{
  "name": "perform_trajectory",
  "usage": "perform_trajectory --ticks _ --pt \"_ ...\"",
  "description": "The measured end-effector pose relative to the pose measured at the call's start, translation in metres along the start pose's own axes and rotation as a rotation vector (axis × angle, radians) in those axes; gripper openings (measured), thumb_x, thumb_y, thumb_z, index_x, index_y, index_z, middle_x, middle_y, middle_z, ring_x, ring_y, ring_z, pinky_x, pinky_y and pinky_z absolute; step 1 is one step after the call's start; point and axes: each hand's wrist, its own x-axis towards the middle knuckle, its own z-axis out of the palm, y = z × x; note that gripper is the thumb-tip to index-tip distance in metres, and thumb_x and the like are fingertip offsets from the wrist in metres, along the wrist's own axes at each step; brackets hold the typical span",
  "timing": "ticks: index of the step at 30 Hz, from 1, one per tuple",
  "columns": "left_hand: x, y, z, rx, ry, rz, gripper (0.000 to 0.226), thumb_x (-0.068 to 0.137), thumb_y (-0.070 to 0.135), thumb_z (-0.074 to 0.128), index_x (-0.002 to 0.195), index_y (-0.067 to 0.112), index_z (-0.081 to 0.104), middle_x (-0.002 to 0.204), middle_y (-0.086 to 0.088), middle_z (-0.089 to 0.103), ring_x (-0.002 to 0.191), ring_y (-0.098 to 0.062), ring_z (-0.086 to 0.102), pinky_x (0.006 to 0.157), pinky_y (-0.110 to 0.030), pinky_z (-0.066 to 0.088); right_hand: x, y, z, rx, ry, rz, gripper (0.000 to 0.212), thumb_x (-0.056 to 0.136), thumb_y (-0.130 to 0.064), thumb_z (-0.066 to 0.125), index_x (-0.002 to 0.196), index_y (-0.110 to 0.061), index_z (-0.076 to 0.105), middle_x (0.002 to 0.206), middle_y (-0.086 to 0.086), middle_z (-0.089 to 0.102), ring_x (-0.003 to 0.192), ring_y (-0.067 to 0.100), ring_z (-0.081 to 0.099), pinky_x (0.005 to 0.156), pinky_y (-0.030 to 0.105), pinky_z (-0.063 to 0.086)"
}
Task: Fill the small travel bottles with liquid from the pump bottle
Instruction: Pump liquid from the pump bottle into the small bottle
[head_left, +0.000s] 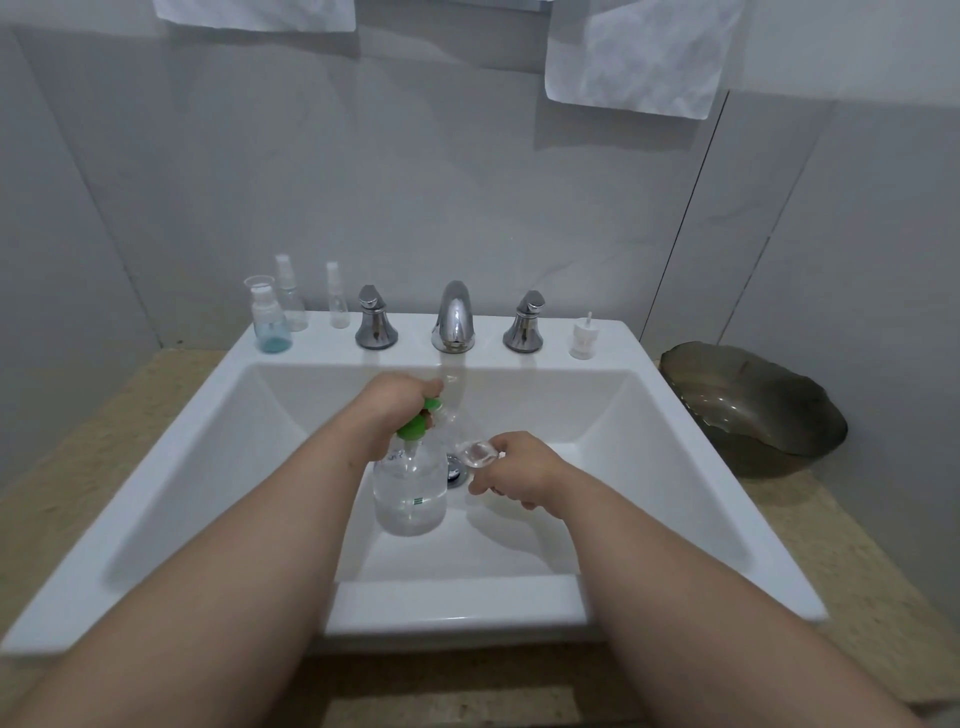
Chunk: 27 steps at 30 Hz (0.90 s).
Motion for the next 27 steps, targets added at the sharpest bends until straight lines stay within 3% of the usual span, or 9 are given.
perform_trajectory --ticks 7,18,21,27 --pt "-0.012 0.007 -0.005 -0.252 -0.042 -0.081 0.030 0.097 0.039 0.065 0.092 0.009 0.064 0.082 -0.009 0.060 0.061 -0.023 0.058 0.065 -0.030 0.051 0.003 0.000 -0.001 0.036 0.014 -0.009 0.030 0.075 -0.014 0.074 0.105 -0.013 0.070 0.068 0.001 0.048 0.060 0.019 0.038 0.050 0.025 0.027" --pt "-0.009 0.004 -0.002 -0.156 0.003 -0.055 0.008 0.095 0.015 0.064 0.092 0.007 0.065 0.074 -0.009 0.059 0.055 -0.020 0.056 0.056 -0.027 0.043 0.003 0.001 0.000 0.027 0.010 -0.004 0.030 0.075 -0.014 0.074 0.105 -0.014 0.070 0.067 0.000 0.049 0.060 0.018 0.038 0.050 0.025 0.027" --pt "-0.011 0.006 -0.001 -0.115 -0.001 -0.050 0.007 0.099 0.014 0.063 0.099 0.007 0.066 0.075 -0.008 0.057 0.058 -0.020 0.055 0.056 -0.027 0.041 0.004 0.001 0.000 0.018 0.010 -0.005 0.030 0.074 -0.014 0.074 0.104 -0.012 0.070 0.068 0.001 0.048 0.060 0.019 0.037 0.049 0.025 0.027" --pt "-0.013 0.008 0.001 -0.069 0.000 -0.041 0.010 0.100 0.014 0.061 0.094 0.009 0.067 0.077 -0.008 0.057 0.060 -0.019 0.054 0.054 -0.026 0.041 0.004 0.001 0.001 0.010 0.005 0.009 0.031 0.075 -0.013 0.074 0.106 -0.010 0.069 0.067 0.001 0.048 0.057 0.018 0.037 0.049 0.024 0.026"
